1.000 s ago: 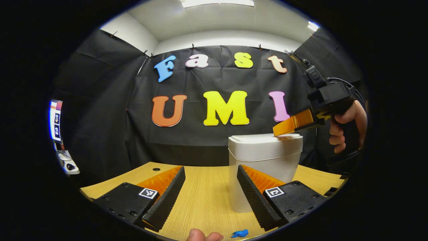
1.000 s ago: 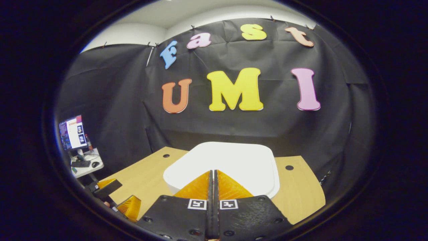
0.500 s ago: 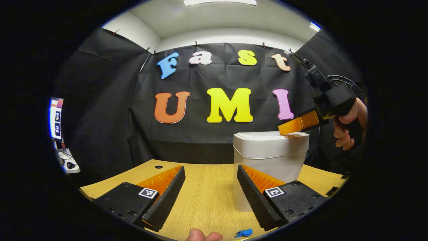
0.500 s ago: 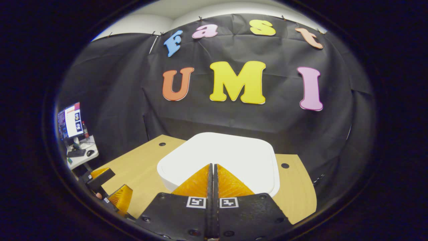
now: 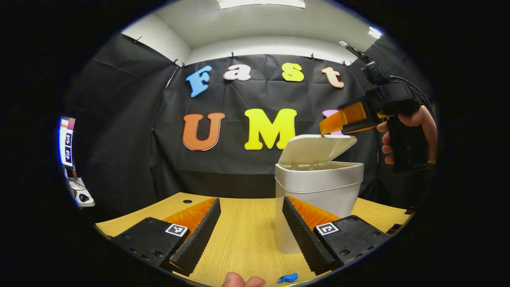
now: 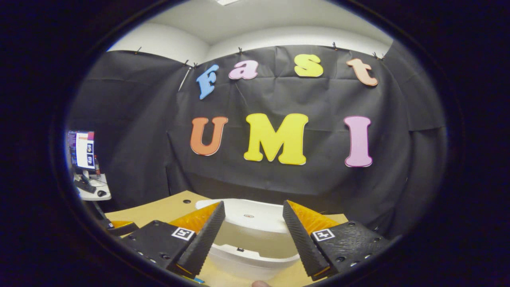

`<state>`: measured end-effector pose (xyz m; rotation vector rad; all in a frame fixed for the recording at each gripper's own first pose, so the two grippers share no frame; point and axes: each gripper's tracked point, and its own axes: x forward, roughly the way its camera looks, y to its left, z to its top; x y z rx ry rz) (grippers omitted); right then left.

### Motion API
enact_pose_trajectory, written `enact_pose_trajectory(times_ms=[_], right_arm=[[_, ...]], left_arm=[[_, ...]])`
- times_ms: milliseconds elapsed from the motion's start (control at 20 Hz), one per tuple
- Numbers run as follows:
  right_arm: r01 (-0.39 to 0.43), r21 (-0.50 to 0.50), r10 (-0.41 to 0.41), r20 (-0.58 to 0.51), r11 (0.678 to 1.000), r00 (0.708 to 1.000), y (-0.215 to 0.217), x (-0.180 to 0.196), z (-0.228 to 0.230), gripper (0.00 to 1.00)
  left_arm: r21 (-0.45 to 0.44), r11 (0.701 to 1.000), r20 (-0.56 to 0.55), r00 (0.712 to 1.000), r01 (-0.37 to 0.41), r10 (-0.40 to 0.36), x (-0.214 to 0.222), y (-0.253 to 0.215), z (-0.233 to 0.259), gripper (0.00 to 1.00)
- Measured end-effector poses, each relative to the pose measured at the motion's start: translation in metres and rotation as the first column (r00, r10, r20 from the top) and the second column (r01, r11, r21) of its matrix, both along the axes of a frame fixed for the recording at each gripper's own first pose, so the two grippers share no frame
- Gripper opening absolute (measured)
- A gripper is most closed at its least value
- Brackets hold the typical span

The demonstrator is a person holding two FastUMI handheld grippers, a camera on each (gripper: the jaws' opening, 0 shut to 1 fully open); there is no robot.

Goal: Press the lid of the desktop garbage bin to open it, pick up the crumpled paper on the desktop and throw it into the bin, then pick up the pop can on the desktop and drop it into the bin, and finally close the garbage bin lid.

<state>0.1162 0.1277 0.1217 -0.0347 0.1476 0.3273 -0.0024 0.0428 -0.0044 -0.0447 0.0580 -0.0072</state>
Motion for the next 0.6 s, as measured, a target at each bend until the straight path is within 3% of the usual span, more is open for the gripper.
enact_pose_trajectory(times_ms=[50,300,500,600], right_arm=[[0.008,0.003,-0.008,0.015,1.0,1.0,-0.001,0.002,0.003,0.96],[0.021,0.008,-0.022,0.078,1.0,0.997,-0.007,-0.004,0.015,0.98],[0.037,0.034,-0.041,0.145,0.999,0.989,-0.014,-0.017,0.034,0.93],[0.037,0.034,-0.042,0.172,0.999,0.984,-0.016,-0.028,0.039,0.95]], left_arm=[[-0.001,1.0,0.001,1.0,-0.002,0.002,0.0,0.001,0.001,1.0],[0.01,1.0,-0.001,1.0,-0.012,0.012,0.001,0.004,-0.002,1.0],[0.015,1.0,-0.01,1.0,-0.011,0.011,0.002,0.002,-0.003,1.0],[0.015,1.0,-0.003,1.0,-0.01,0.01,0.001,0.0,-0.002,1.0]])
